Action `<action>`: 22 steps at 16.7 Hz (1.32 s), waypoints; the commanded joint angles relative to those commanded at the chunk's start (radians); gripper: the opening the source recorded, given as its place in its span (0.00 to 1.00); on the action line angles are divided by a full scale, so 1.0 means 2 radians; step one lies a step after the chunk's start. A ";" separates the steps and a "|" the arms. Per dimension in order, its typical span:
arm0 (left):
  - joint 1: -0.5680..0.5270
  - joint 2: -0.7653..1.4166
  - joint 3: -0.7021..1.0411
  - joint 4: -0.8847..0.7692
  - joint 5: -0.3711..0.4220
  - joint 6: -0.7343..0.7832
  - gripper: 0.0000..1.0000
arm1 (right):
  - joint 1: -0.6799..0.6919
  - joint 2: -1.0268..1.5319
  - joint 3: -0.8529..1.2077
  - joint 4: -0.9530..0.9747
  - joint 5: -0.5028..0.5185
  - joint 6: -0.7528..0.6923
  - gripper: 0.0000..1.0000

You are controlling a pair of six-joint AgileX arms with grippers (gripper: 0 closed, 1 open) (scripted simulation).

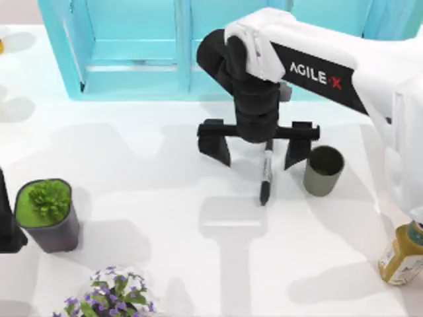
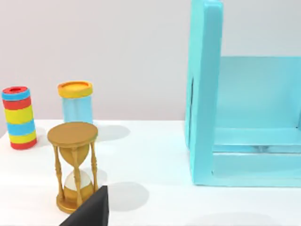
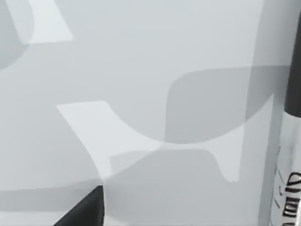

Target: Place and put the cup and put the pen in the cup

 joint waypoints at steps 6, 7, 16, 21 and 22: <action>0.000 0.000 0.000 0.000 0.000 0.000 1.00 | 0.000 0.000 0.000 0.000 0.000 0.000 0.25; 0.000 0.000 0.000 0.000 0.000 0.000 1.00 | 0.000 0.000 0.000 0.000 0.000 0.000 0.17; 0.000 0.000 0.000 0.000 0.000 0.000 1.00 | 0.000 0.000 0.000 0.000 0.000 0.000 0.00; 0.000 0.000 0.000 0.000 0.000 0.000 1.00 | 0.008 -0.038 0.006 0.002 -0.016 0.016 0.00; 0.000 0.000 0.000 0.000 0.000 0.000 1.00 | 0.011 -0.049 -0.002 0.001 -0.016 0.018 0.00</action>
